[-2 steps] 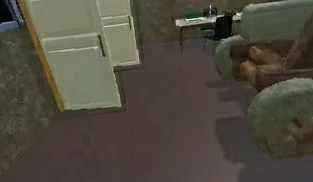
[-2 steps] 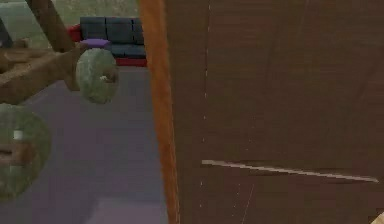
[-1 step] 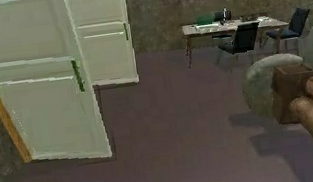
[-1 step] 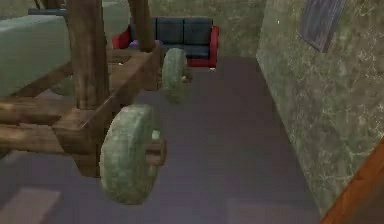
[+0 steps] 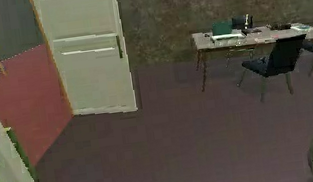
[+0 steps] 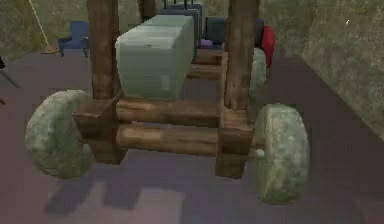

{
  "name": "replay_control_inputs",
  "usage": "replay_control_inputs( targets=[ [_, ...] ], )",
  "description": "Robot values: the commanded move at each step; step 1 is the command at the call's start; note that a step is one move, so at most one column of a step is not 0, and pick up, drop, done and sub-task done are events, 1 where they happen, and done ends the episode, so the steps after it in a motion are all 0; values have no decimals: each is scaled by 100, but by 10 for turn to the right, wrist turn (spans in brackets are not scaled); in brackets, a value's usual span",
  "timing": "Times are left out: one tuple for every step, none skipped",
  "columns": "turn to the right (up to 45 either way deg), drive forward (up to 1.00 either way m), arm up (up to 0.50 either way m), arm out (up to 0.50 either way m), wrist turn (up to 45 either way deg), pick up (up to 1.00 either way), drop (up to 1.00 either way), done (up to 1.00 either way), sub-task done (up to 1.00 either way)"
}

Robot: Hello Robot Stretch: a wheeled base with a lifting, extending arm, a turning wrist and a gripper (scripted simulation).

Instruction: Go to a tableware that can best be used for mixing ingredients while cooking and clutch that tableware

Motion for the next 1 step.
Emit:
replay_control_inputs(
  targets=[
    [0, 90, 0, 0, 0, 0, 0, 0, 0]
  ],
)
